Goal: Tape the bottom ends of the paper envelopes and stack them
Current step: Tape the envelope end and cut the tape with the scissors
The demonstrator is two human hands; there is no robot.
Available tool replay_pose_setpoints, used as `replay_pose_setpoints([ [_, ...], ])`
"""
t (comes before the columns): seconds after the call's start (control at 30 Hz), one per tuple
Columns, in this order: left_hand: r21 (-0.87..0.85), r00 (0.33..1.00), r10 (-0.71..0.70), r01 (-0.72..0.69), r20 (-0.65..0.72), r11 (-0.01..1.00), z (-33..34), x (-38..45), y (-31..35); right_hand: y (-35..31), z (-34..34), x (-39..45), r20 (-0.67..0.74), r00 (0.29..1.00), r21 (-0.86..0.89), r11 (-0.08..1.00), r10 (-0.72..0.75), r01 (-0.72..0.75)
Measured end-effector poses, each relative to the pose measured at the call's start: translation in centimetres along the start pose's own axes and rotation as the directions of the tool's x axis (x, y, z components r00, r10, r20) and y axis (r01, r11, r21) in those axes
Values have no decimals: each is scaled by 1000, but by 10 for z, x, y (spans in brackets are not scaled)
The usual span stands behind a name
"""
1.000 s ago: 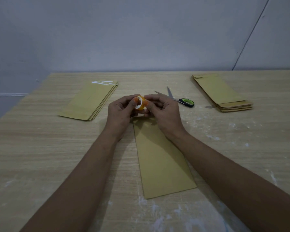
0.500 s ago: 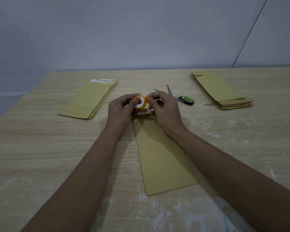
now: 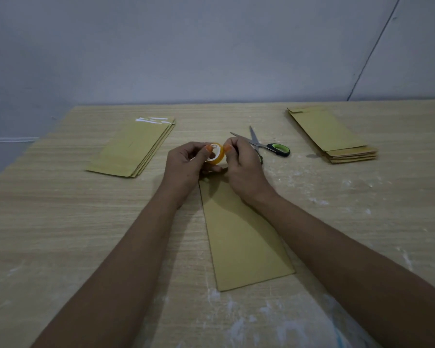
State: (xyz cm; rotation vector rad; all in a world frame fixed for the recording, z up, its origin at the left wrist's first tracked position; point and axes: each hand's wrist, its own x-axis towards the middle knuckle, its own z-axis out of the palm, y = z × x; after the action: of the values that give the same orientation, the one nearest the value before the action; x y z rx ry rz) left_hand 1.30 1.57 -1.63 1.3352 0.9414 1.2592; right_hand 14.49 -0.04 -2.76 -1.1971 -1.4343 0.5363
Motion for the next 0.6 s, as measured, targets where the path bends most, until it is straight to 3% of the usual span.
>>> replay_pose_setpoints([
  [0.2,5,998,-60,61,-24,998,-1,1,2,-9,-3,-4,24,997,137,988,68,-70],
  [0.43,93,998,-39,44,-57,995,1,0,7,-12,-6,-3,11,992,207,970,124,-123],
  [0.6,151,997,-27,37,-72,988,4,-1,7,-19,-15,1,53,971,392,889,232,-234],
])
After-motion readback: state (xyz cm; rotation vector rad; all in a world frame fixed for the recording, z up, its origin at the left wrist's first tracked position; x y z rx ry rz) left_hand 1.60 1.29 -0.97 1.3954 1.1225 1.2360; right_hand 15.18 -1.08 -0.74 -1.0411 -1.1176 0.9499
